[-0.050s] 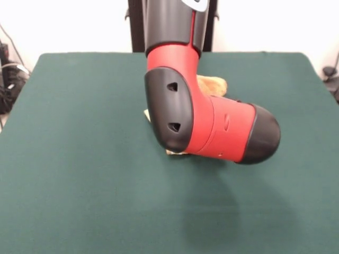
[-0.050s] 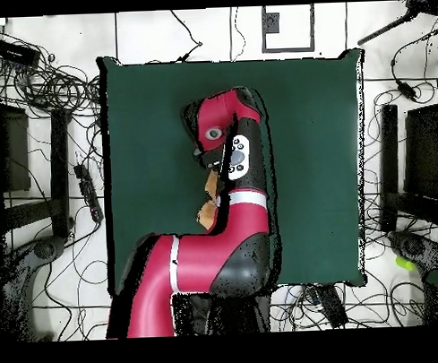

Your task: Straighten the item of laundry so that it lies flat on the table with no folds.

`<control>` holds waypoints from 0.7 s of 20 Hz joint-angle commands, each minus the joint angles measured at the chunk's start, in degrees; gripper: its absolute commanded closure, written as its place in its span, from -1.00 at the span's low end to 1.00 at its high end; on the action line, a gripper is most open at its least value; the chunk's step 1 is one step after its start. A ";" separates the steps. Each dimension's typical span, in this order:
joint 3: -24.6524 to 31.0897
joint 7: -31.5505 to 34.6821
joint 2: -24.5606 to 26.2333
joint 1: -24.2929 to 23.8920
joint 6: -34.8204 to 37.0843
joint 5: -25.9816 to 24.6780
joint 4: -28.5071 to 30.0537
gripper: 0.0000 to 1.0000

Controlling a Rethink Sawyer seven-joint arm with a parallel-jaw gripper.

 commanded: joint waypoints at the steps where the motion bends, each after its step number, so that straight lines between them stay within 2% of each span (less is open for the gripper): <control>1: 11.21 22.20 5.36 3.62 -9.84 8.44 -3.92 1.00; 4: 11.49 19.77 4.45 4.14 -4.97 9.18 -6.51 1.00; 7: 12.18 17.27 3.48 4.21 -5.34 9.87 -7.76 1.00; 9: 12.62 15.66 3.12 4.19 -6.84 10.39 -8.26 1.00; 14: 14.68 10.52 1.35 3.39 -15.78 12.61 -6.63 1.00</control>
